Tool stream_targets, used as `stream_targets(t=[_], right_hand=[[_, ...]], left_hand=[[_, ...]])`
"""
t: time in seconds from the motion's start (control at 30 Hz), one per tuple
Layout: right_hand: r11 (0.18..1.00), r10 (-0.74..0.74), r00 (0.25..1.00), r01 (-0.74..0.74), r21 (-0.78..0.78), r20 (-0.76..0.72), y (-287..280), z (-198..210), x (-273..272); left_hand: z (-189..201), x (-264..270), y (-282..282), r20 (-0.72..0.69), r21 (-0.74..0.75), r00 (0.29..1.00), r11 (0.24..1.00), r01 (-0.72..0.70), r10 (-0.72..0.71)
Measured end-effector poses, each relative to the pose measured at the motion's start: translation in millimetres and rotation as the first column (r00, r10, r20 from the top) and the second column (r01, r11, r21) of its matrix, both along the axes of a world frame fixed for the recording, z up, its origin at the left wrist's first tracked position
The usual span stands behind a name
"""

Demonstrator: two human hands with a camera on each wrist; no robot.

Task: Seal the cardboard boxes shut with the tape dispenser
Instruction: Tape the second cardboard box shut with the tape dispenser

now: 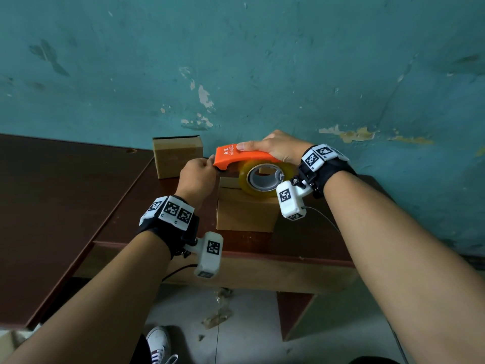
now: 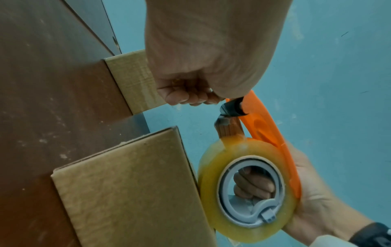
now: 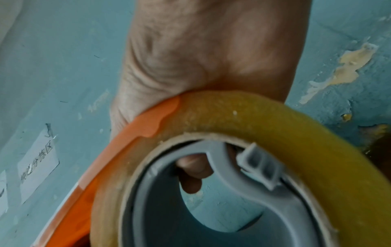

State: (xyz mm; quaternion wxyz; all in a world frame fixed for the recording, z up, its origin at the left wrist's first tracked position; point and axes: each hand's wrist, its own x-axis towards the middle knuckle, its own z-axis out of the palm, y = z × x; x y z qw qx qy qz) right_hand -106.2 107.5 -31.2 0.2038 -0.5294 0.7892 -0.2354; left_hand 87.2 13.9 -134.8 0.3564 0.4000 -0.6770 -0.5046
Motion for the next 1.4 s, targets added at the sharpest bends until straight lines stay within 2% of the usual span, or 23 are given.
stream_targets(t=[0.3,0.5,0.83,0.97,1.2,1.4], right_hand=[[0.999,0.029,1.0,-0.029,-0.028,0.003,-1,0,-4],[1.0,0.029,0.999,-0.029,0.0,0.02,-5,0,-3],[1.0,0.001,0.998,-0.002,0.015,0.066,-12,-2,2],[0.999,0.008,1.0,-0.009,0.033,0.027,-18,0,9],[0.999,-0.006,1.0,0.007,0.043,-0.029,-27,-3,12],[0.997,0.026,0.996,-0.02,0.07,-0.091,-33,1,29]], left_hand=[[6,-1,-7,0.073,-0.021,0.997,0.999,-0.036,0.037],[-8,4,-12,0.106,-0.03,0.988,0.994,-0.107,0.109],[-34,4,-17,0.101,0.002,0.991,0.996,-0.086,0.085],[-39,6,-9,0.137,-0.002,0.986,0.995,-0.095,0.095],[-45,5,-4,0.15,0.075,0.987,0.995,-0.061,0.049],[-58,4,10,0.1,0.152,0.994,0.986,-0.069,0.054]])
